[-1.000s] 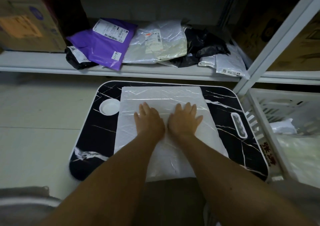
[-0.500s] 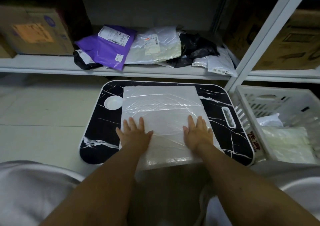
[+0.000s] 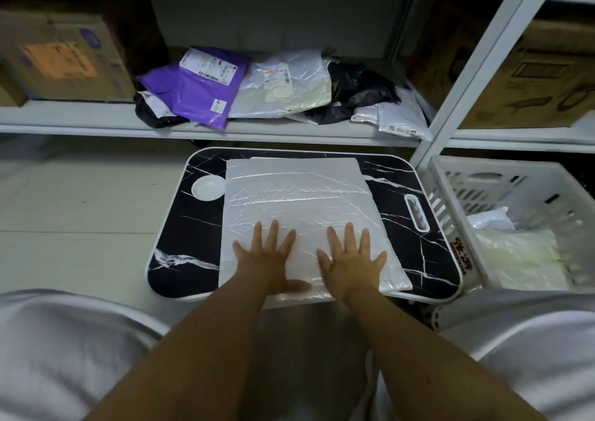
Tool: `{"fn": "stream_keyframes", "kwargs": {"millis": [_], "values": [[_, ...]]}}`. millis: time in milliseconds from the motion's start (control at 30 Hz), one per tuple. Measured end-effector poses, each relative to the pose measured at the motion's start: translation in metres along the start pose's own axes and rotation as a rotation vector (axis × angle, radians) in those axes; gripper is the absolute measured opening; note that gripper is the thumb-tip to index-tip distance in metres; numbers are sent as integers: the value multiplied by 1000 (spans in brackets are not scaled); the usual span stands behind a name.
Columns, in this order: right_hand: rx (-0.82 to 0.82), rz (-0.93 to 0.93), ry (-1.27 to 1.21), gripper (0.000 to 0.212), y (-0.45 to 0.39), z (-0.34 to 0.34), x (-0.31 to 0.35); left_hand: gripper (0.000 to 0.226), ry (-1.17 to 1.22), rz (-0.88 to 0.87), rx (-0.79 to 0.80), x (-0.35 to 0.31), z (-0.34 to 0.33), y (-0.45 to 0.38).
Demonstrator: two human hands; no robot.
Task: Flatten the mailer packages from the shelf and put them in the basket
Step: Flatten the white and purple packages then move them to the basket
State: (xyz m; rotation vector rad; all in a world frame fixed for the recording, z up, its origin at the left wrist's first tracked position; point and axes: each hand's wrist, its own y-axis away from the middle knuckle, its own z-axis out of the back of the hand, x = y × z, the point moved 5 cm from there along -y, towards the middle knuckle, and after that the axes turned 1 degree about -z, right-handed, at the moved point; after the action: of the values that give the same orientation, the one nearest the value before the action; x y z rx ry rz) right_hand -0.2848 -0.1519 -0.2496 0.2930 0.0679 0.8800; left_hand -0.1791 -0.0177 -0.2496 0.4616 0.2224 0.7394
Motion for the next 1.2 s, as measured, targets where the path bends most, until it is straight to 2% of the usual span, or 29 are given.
{"fn": "stream_keyframes", "kwargs": {"millis": [133, 333, 500, 633, 733, 867, 1067, 1200], "values": [[30, -80, -51, 64, 0, 3, -1, 125, 88, 65, 54, 4, 3, 0], [74, -239, -197, 66, -8, 10, 9, 81, 193, 159, 4, 13, 22, -10], [88, -252, -208, 63, -21, 17, 22, 73, 110, 170, -48, 28, 37, -28], [-61, -246, -35, 61, -27, 31, 34, 61, 59, 155, -162, 26, 54, -32], [-164, -142, 14, 56, -35, 38, 51, 46, 81, 140, -258, 28, 70, -35], [-174, 17, -5, 49, -51, 37, 70, 42, 63, 49, -246, 41, 79, -44], [-255, -62, -38, 32, -69, 52, 72, 53, 18, -95, -112, 57, 93, -60], [-343, -120, -282, 30, -102, 83, 73, 50, 99, -118, -109, 76, 118, -72]]}}
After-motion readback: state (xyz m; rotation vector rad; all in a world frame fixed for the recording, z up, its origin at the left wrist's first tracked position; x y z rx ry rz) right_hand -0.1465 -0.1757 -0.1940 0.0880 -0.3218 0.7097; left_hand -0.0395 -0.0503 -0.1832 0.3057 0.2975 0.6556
